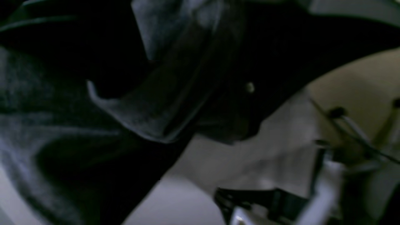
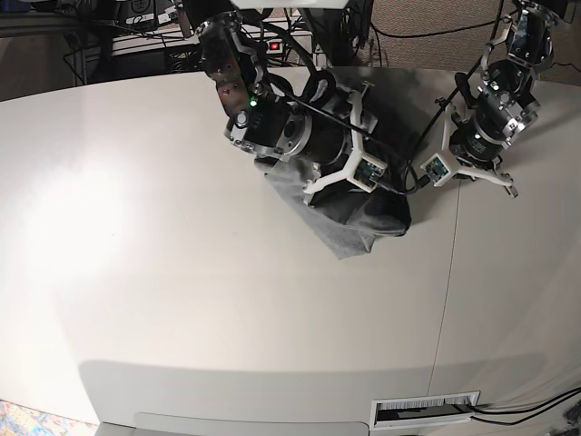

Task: Fold the T-shirt properly
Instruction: 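Lift the bundle with both grippers and fold it over onto itself, then release the right gripper and raise it away from the bundle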

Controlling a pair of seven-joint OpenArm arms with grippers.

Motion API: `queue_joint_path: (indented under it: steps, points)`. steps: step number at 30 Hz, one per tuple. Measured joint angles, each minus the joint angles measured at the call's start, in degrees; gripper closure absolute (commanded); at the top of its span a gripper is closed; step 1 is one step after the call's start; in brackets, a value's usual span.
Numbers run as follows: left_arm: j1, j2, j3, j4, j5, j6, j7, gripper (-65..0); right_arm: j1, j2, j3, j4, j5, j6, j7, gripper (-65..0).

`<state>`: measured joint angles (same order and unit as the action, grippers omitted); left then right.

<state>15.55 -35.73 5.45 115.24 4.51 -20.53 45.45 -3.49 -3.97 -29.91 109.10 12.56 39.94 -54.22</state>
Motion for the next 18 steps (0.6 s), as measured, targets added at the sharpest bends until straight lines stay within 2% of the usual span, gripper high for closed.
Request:
queue_joint_path:
  steps: [3, 6, 9, 14, 16, 18]
  points:
    - [0.0, -0.5, 0.0, 0.0, 0.0, 0.0, 0.0, 0.0, 0.0, 0.0, 0.0, 0.0, 2.6, 0.0, -1.8, -27.5]
    - [0.0, -0.5, 0.0, 0.0, 0.0, 0.0, -0.1, 0.0, 0.0, 0.0, -0.1, 0.0, 2.9, 0.0, -7.4, -27.5]
    - [0.0, -0.5, 0.0, 0.0, 0.0, 0.0, -1.2, 0.0, 0.0, 0.4, -0.8, 0.0, -1.2, 0.0, -12.5, -27.5]
    - [0.0, -0.5, 0.0, 0.0, 0.0, 0.0, -2.3, 0.0, 0.0, 2.6, -2.7, 0.0, -0.3, 0.0, -11.5, -27.5]
    - [0.0, -0.5, 0.0, 0.0, 0.0, 0.0, -2.4, 0.0, 0.0, 2.6, -3.8, 0.0, 2.5, 0.0, -9.3, -27.5]
    - [0.0, -0.5, 0.0, 0.0, 0.0, 0.0, -2.4, 0.0, 0.0, 2.5, -4.8, 0.0, 2.4, 0.0, -6.8, -27.5]
